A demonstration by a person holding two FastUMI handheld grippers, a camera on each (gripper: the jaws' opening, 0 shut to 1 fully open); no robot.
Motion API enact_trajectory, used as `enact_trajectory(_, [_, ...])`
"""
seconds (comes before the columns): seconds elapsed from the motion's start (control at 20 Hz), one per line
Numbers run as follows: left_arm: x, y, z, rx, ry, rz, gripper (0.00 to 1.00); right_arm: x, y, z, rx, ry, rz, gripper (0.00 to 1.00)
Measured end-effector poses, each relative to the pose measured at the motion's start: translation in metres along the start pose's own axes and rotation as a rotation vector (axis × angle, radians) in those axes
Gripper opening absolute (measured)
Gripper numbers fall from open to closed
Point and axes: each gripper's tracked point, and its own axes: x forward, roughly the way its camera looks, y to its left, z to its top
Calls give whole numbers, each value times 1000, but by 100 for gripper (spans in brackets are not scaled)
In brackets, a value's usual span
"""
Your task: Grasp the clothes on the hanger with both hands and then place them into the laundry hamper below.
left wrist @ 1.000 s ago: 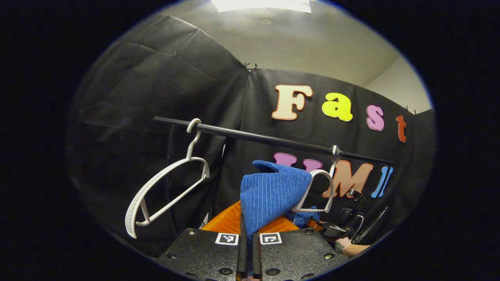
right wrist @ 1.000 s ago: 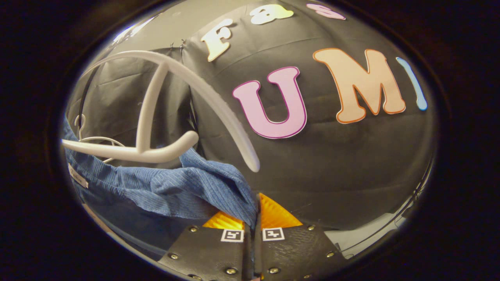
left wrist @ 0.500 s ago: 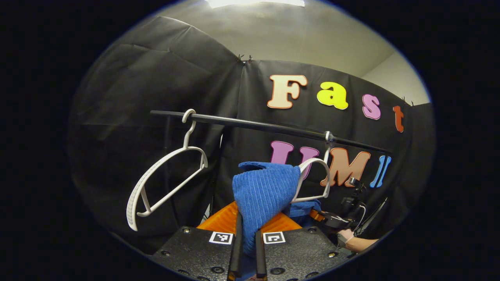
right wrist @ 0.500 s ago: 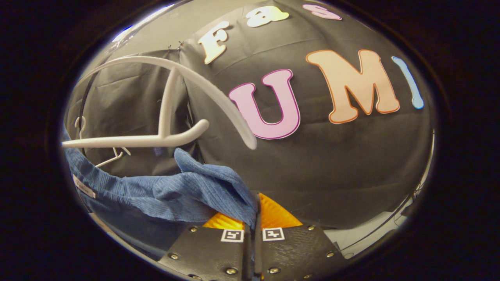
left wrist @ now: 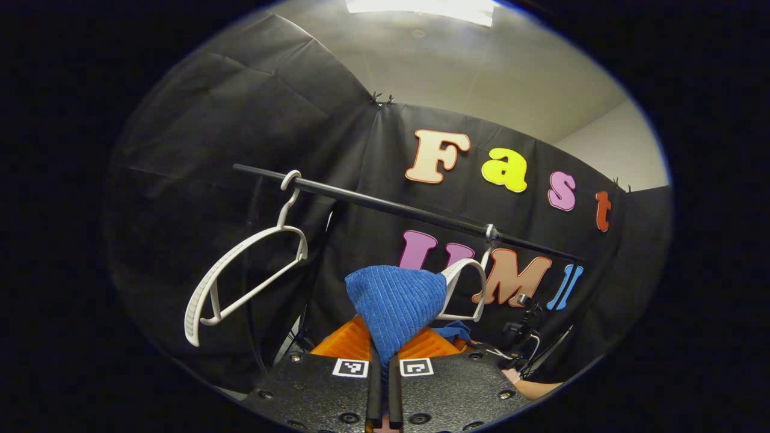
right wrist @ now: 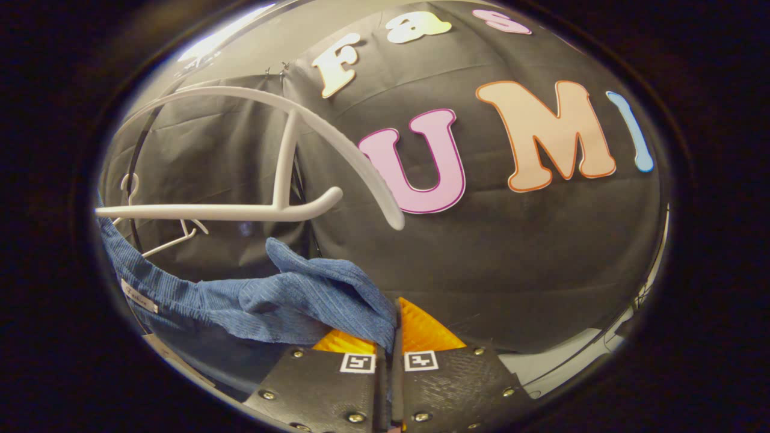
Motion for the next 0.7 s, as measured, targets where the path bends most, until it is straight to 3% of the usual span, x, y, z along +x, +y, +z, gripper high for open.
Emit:
enact_trajectory(0.4, [-10,9,4,98,-11,43,5,-11,13,-3,5,-9,24,4])
enact_trajectory(0.7, [-17,31,-17,82,23,105,5,-25,20,-9,-5,-2,39,4])
